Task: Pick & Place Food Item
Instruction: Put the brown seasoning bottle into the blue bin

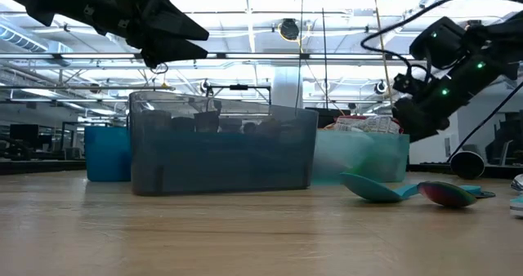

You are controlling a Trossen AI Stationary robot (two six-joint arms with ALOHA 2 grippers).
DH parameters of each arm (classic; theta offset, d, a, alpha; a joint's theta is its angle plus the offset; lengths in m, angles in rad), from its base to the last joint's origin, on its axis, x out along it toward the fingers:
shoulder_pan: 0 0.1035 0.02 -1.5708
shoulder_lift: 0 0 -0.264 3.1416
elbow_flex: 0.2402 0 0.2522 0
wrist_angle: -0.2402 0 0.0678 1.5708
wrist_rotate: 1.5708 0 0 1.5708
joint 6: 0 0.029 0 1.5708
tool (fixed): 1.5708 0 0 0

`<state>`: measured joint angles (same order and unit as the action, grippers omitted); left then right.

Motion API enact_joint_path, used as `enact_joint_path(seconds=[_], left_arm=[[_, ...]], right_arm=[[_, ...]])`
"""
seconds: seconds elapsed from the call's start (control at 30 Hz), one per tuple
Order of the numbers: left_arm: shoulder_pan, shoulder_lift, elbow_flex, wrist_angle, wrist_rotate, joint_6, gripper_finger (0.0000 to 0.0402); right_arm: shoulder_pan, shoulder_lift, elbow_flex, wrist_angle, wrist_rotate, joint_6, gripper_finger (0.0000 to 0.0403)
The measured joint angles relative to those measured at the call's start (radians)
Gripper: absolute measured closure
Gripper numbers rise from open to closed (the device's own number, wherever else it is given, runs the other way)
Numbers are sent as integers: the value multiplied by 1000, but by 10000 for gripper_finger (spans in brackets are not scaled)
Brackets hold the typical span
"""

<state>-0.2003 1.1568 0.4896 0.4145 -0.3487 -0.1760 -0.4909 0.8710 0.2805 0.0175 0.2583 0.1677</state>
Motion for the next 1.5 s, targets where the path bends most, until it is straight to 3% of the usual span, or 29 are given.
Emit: enact_joint_path(seconds=[0.27,0.53,0.67,0.77,1.2,1.5], left_arm=[[0,0,0,0,1,66,131],[0,0,0,0,4,66,148],[0,0,0,0,4,66,150],[0,0,0,0,4,65,145],[0,0,0,0,4,68,146],[0,0,0,0,3,67,158]], right_arm=[[-1,145,-35,130,3,-22,10],[-24,338,-40,343,1,-68,10],[-49,404,-40,367,-2,-44,20],[-53,425,-39,375,-8,-16,54],[-53,429,-39,385,2,-35,278],[-51,341,-40,360,-28,-60,383]])
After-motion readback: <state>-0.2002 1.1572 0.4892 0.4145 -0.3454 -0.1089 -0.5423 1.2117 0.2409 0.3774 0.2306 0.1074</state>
